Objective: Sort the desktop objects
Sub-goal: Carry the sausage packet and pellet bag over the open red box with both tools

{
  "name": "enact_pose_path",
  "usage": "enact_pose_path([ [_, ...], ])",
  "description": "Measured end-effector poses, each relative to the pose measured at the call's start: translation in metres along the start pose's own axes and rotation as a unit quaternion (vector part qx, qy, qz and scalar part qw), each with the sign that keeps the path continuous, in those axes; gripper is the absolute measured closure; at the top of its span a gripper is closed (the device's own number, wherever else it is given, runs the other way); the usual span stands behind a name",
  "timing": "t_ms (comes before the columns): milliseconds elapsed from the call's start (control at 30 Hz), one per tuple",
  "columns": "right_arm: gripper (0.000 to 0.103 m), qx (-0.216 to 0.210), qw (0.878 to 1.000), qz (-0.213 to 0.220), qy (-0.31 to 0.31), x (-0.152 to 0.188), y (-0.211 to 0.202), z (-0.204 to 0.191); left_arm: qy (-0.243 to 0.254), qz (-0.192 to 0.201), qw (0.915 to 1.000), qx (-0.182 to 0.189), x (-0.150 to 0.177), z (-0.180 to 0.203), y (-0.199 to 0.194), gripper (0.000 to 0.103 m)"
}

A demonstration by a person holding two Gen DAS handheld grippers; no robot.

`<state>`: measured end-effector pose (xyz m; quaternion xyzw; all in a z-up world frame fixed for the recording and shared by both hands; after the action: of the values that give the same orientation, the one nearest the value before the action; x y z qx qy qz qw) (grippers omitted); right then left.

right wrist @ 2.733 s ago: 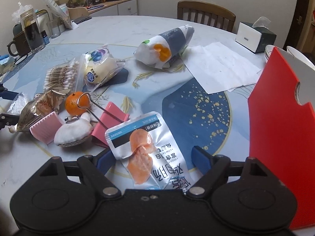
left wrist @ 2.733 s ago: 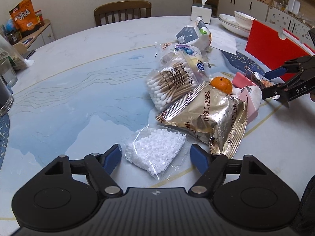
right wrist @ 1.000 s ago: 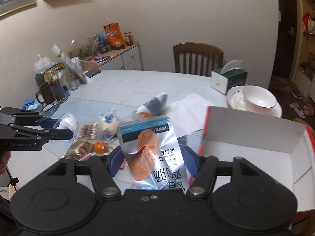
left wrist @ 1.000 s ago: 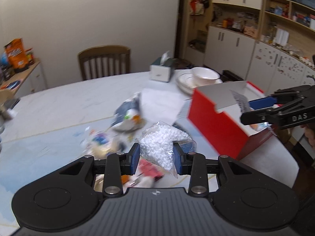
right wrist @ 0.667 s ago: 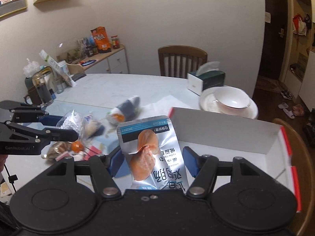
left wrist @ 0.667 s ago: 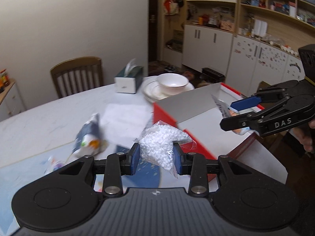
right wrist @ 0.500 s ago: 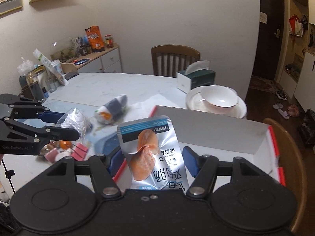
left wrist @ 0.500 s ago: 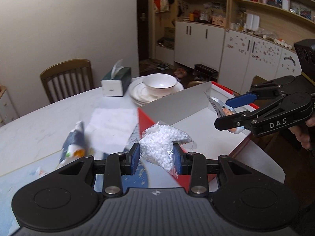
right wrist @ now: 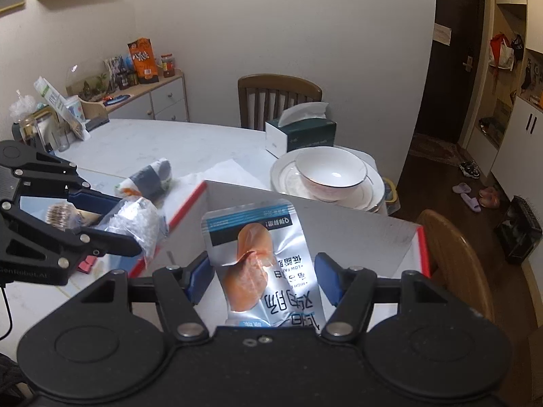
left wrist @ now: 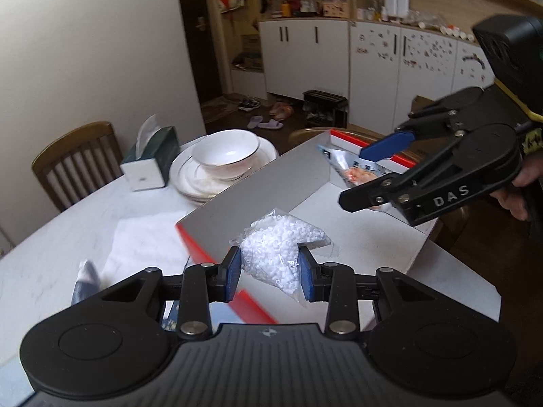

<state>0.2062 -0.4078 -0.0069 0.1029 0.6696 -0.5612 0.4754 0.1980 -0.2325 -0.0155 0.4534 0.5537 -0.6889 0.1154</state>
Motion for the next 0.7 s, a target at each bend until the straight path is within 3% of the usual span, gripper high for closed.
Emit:
enact_pose_path([
  [433, 0.039, 0.014, 0.998, -0.056, 0.02, 0.022, 0.041, 0.036, 0.037, -0.053, 0.9979, 0.011, -0.011, 0.021, 0.07, 0.069],
  [700, 0.039, -0.003, 0.995, -0.098, 0.028, 0.03, 0.069, 0.045, 0.061, -0.088, 0.9939, 0.026, -0.013, 0.036, 0.106, 0.069],
])
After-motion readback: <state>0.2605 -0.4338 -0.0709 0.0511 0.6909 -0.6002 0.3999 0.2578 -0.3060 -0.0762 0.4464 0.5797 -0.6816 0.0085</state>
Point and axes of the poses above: each gripper's, at about its wrist camera, not at the fingertips, and y roughly the way its jaws point, z to its right, x to its underside, the point moved 2 cm from there along y, roughly the way its jaws point, and after that the axes turned 7 degrees about -y, right-handed, at the moved point
